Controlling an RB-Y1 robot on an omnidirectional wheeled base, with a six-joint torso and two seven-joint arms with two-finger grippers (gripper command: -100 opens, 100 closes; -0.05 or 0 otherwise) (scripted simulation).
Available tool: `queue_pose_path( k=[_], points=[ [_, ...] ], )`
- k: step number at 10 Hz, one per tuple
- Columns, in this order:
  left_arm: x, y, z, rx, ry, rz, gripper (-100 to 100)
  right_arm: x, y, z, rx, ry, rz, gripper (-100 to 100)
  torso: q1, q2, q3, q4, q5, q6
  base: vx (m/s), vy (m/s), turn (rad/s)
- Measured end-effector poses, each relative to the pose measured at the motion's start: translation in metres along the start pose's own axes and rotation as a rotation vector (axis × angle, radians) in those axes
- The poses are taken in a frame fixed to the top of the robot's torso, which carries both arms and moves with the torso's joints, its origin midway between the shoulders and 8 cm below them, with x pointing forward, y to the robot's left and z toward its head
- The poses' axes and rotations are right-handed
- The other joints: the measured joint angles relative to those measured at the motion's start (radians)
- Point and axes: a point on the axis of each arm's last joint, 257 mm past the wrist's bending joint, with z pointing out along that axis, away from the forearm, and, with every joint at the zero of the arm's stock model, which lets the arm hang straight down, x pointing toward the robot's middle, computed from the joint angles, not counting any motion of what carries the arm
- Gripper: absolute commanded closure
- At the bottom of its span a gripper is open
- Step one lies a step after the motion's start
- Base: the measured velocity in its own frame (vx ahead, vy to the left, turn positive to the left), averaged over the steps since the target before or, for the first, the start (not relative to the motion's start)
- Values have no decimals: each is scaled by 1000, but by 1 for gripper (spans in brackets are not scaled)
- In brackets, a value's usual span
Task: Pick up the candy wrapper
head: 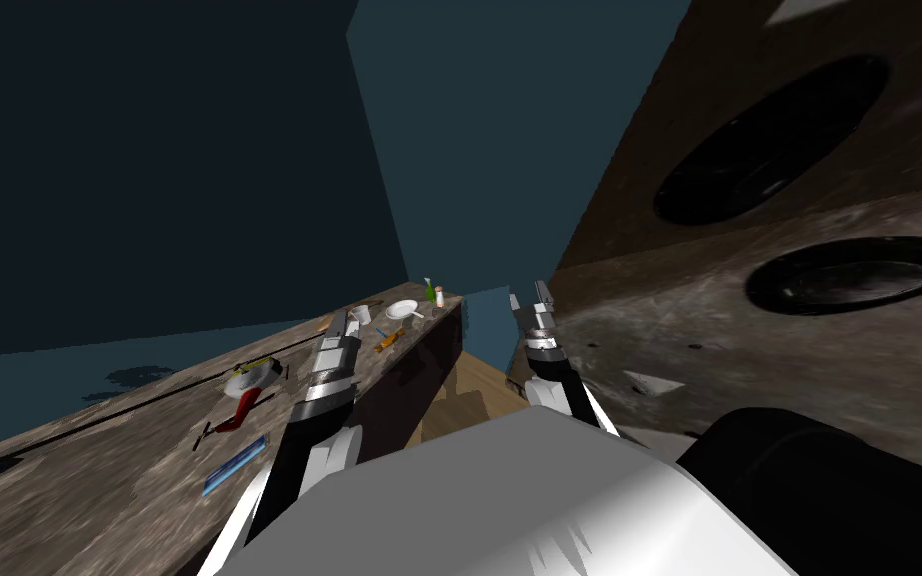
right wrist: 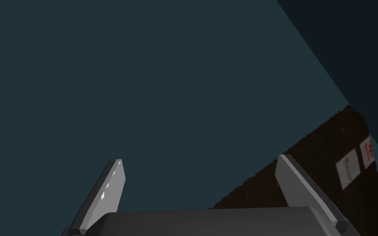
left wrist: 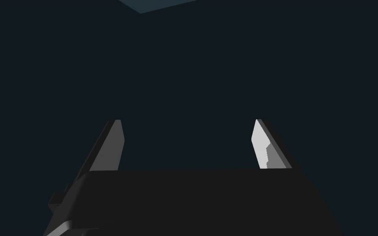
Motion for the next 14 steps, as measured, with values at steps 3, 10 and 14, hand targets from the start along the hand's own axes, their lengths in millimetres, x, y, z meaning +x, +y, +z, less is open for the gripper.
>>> queue_pose_path(
  k=[3, 10, 14],
  points=[
    [-5, 13, 3, -40, 24, 17, -100, 0, 0, 0, 0, 0, 0, 0, -3, -2, -1, 0, -1, 0, 28, -48, 20],
    [-33, 48, 11, -171, 5, 17, -100, 0, 0, 0, 0, 0, 0, 0, -3, -2, -1, 0, -1, 0, 27, -55, 16],
    [-50, 64, 14, -245, -23, 2, -100, 0, 0, 0, 0, 0, 0, 0, -5, -3, -2, -1, -1, 0, 31, -58, 18]
  ],
)
